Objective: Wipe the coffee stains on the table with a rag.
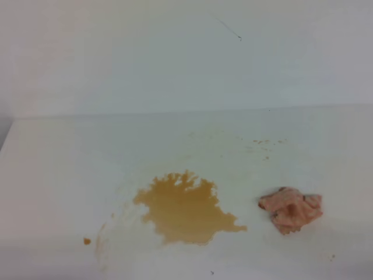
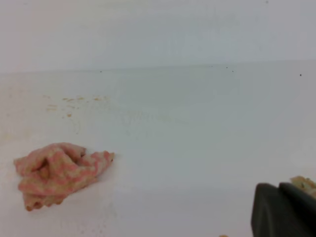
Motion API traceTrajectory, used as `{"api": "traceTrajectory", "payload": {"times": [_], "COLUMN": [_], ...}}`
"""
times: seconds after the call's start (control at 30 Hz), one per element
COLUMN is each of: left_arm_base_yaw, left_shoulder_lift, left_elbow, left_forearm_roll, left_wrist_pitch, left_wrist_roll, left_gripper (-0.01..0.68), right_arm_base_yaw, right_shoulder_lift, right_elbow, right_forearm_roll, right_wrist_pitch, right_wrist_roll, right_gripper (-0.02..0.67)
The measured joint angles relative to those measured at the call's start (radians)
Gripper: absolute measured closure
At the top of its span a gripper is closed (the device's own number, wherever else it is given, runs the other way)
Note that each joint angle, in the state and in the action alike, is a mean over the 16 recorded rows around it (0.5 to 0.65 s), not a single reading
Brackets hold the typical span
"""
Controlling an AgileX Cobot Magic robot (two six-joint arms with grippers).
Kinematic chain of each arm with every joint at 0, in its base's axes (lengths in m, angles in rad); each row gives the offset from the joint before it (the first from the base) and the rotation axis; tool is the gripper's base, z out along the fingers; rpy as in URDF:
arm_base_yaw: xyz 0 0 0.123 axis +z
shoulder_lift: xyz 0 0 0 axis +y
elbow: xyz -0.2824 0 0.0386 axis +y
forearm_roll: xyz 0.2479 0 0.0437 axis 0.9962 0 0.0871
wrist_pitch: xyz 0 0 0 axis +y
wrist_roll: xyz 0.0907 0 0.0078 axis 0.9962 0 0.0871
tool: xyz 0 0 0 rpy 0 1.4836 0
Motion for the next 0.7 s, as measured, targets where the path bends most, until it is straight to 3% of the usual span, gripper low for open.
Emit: {"api": "traceTrajectory", "payload": {"times": [0.7], "left_arm_base_yaw": [0.000], "left_shoulder_lift": [0.002], "left_elbow": [-0.010], "left_forearm_roll": [0.000], "left_wrist_pitch": [0.004], "left_wrist_roll": [0.000], "left_gripper": [0.675], "right_arm_base_yaw": [0.000], "right_shoulder_lift": [0.000], "right_elbow": [0.000], "right_forearm_roll": [0.000], "right_wrist_pitch": [0.000], "right_wrist_roll": [-0.001], "right_gripper": [0.652]}}
